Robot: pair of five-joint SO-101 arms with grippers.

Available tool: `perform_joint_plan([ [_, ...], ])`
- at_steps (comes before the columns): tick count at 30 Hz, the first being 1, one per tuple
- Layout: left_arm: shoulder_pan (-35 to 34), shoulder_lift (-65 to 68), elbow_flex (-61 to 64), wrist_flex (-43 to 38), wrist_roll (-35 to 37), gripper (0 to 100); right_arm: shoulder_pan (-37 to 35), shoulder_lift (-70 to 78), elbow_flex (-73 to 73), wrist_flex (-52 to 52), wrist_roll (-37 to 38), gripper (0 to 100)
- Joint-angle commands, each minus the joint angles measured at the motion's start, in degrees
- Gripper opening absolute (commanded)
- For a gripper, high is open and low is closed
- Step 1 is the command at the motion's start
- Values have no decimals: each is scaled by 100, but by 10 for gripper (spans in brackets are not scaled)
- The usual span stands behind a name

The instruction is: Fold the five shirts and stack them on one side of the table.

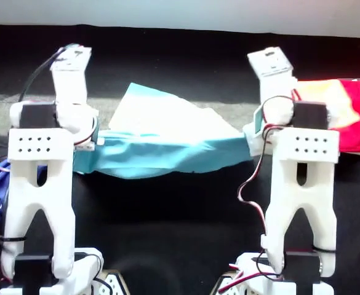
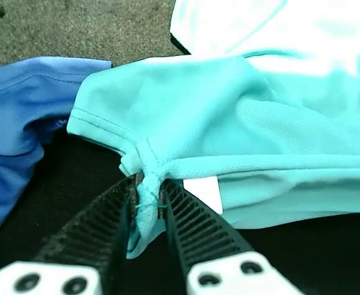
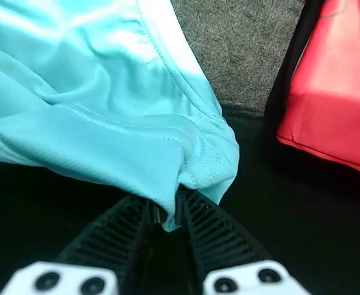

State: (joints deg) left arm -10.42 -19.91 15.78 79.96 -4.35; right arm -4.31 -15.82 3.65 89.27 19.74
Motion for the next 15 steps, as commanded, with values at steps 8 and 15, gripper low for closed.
perform_joint_plan([
  [8, -752, -215, 2009, -316, -1459, 9, -787, -989, 3204, -637, 88, 5],
  [15, -769, -189, 2589, -316, -1846, 9, -778, -2255, 4400, -514, 105, 8],
])
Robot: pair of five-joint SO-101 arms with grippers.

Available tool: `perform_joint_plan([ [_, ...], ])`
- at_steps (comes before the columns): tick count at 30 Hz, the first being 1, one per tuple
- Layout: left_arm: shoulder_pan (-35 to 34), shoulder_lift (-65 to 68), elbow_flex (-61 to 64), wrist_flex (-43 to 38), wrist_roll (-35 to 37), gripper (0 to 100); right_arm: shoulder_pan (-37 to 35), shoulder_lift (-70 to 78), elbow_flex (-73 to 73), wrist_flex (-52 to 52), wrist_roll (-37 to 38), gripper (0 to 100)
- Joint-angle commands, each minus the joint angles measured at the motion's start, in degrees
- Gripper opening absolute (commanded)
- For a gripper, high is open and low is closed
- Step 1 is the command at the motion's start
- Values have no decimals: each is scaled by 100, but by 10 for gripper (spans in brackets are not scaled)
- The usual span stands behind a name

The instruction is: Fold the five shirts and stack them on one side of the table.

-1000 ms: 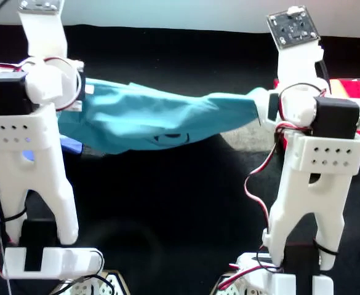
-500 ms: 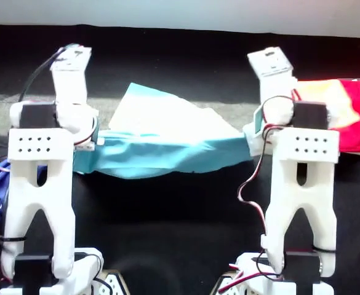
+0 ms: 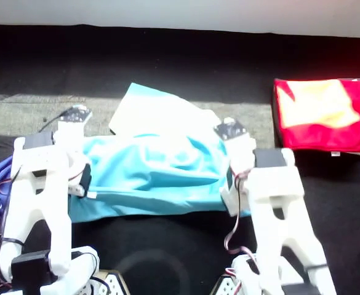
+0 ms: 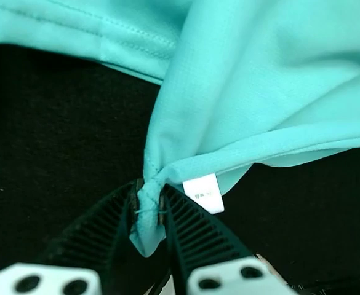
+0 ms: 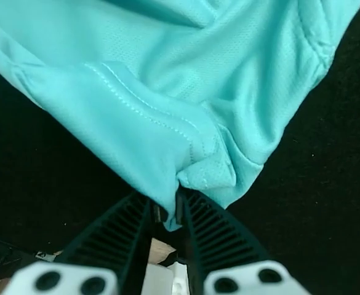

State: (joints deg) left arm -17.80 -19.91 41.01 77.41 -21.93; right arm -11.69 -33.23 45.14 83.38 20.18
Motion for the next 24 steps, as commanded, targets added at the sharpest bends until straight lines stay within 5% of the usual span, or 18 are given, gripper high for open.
perform_joint_plan([
  [1, -31, -189, 92, -62, -88, 9, -40, -620, 286, 242, 132, 21],
  [7, -31, -189, 57, -62, -88, 9, -40, -1297, -453, 1499, 1099, 238],
  [12, -40, -189, 57, -62, -79, 9, -4, -1622, -1446, 1710, 1125, 207],
  [24, -57, -224, 84, -18, -79, 9, 321, 585, -549, -321, 598, 208],
])
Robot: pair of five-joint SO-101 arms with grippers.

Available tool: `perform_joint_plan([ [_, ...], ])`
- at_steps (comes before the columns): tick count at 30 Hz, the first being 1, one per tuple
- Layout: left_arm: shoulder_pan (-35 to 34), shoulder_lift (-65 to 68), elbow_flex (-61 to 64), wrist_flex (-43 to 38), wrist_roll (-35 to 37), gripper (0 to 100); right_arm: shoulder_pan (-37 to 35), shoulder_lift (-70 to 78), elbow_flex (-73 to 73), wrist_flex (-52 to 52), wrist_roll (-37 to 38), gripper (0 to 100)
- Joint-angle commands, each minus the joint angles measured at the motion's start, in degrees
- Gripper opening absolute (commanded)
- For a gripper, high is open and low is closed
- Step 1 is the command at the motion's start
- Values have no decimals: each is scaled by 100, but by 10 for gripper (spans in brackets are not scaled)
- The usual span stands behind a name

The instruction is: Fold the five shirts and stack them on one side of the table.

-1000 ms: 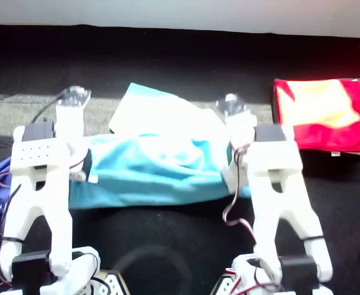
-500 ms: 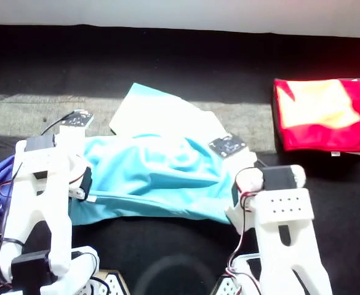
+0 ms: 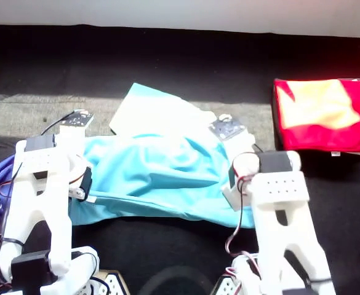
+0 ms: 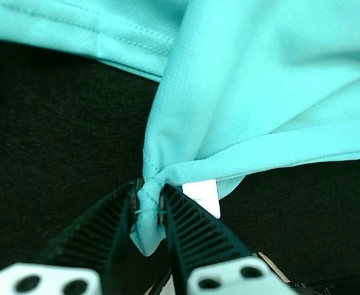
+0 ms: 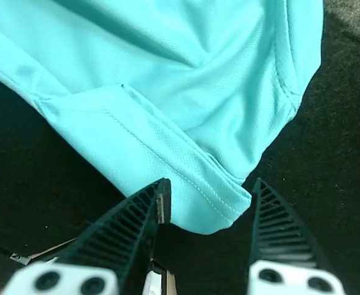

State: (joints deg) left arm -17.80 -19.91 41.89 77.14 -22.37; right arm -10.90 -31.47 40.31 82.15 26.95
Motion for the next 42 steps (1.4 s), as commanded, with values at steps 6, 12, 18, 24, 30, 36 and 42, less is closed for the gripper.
perform_joint_plan([
  [6, -57, -224, -22, -18, -26, 9, 998, 919, -453, 66, -35, 209],
  [12, -57, -224, -31, -35, -26, 9, 1051, 1323, -435, 40, -35, 209],
  [18, -40, -224, -31, -35, -26, 9, 1033, 1727, -488, 22, -35, 182],
  [24, -40, -215, -13, -193, -18, 9, 1077, 1578, -488, -391, -70, 11],
  [30, -40, -215, -22, -202, -18, 9, 1077, 1042, -488, -374, -70, 5],
  [36, -31, -224, -40, -202, -9, 9, 1077, 13, -505, -418, -53, 5],
  [42, -22, -233, -664, -132, 281, 9, 1077, -796, -813, -804, -70, 5],
])
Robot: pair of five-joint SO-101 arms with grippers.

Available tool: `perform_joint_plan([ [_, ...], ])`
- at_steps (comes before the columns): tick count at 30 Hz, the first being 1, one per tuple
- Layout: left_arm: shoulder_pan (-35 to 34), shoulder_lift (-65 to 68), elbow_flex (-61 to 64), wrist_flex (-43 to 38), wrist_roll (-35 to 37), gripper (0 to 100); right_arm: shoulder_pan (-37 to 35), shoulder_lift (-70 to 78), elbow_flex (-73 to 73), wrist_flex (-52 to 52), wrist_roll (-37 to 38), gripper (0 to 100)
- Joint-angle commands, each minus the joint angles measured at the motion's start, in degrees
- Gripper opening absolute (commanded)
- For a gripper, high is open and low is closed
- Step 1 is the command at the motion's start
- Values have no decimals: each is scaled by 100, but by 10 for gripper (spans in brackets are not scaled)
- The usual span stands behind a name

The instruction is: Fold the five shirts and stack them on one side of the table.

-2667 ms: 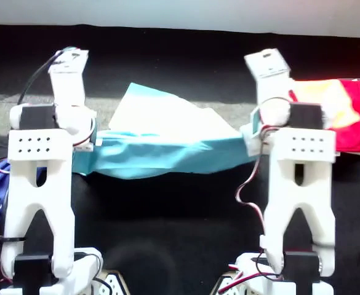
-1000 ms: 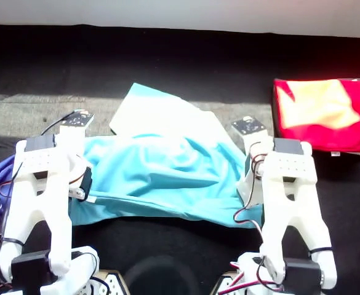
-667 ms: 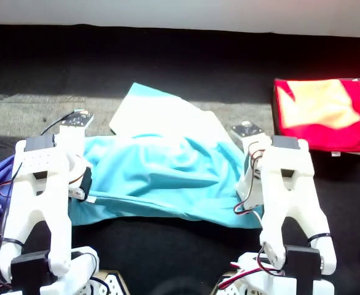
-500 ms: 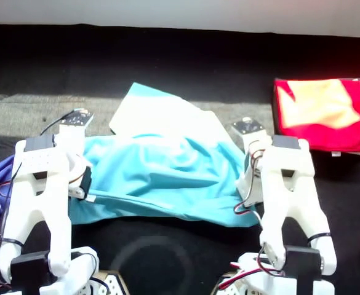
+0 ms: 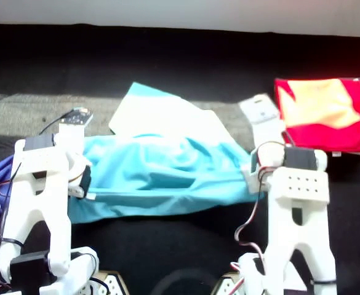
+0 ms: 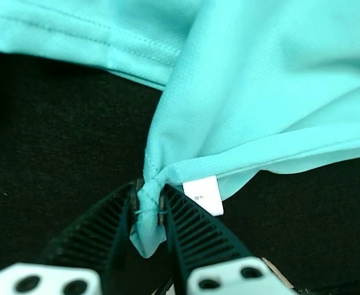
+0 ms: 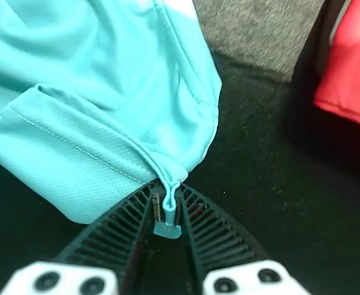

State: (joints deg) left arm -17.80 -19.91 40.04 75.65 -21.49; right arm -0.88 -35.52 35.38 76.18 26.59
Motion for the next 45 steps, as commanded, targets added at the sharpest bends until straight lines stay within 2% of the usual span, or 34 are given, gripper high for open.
perform_joint_plan([
  [1, -22, -233, -629, 105, 237, 9, 75, -391, -321, -268, -35, 5],
  [8, 418, -224, -1455, 510, 290, 9, 356, -321, -558, -963, -62, 5],
  [10, 541, -233, -1824, 607, 466, 9, 532, -330, -989, -1103, -352, 5],
  [14, 620, -233, -2941, 879, 809, 9, 875, -277, -2281, -1103, -774, 5],
  [24, 1121, -233, -6290, 1996, 853, 9, 1305, -286, -4505, -1121, -791, 5],
  [34, 1112, -242, -8673, 2488, 853, 9, 1481, -330, -6571, -1068, -774, 5],
  [40, 1121, -382, -8884, 2497, 879, 9, 1481, -330, -7495, -734, -765, 5],
  [45, 1121, -919, -7591, 2514, 1134, 9, 1481, -295, -7855, -752, -765, 5],
])
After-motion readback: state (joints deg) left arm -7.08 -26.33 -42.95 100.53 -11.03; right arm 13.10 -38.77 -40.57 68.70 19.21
